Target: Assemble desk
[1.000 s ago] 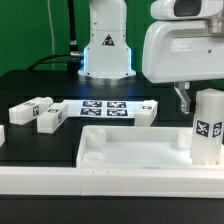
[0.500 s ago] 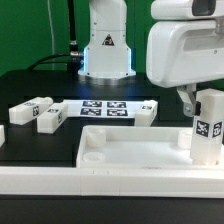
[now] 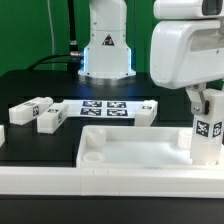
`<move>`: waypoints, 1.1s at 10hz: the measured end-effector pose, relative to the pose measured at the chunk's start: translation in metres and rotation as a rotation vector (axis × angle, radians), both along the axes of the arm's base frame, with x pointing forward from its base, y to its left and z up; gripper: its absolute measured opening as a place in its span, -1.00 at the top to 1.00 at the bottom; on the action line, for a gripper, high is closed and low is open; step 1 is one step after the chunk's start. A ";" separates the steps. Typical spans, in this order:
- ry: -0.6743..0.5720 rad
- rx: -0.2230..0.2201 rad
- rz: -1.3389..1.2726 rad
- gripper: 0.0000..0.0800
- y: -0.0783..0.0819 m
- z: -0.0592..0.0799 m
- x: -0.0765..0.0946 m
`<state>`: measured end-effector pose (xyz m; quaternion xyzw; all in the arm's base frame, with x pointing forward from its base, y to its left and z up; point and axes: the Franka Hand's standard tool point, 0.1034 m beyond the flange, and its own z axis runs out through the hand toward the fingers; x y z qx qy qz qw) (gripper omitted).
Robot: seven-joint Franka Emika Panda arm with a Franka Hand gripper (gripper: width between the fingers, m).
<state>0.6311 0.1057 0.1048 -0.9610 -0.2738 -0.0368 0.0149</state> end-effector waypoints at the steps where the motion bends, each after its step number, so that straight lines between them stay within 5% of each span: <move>1: 0.000 0.000 0.000 0.28 0.000 0.000 0.000; 11: 0.022 0.048 -0.691 0.27 -0.003 0.000 -0.001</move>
Offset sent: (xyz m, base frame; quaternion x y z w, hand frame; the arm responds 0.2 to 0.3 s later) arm 0.0000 0.0000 0.0000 0.0000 0.0000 0.1296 0.9916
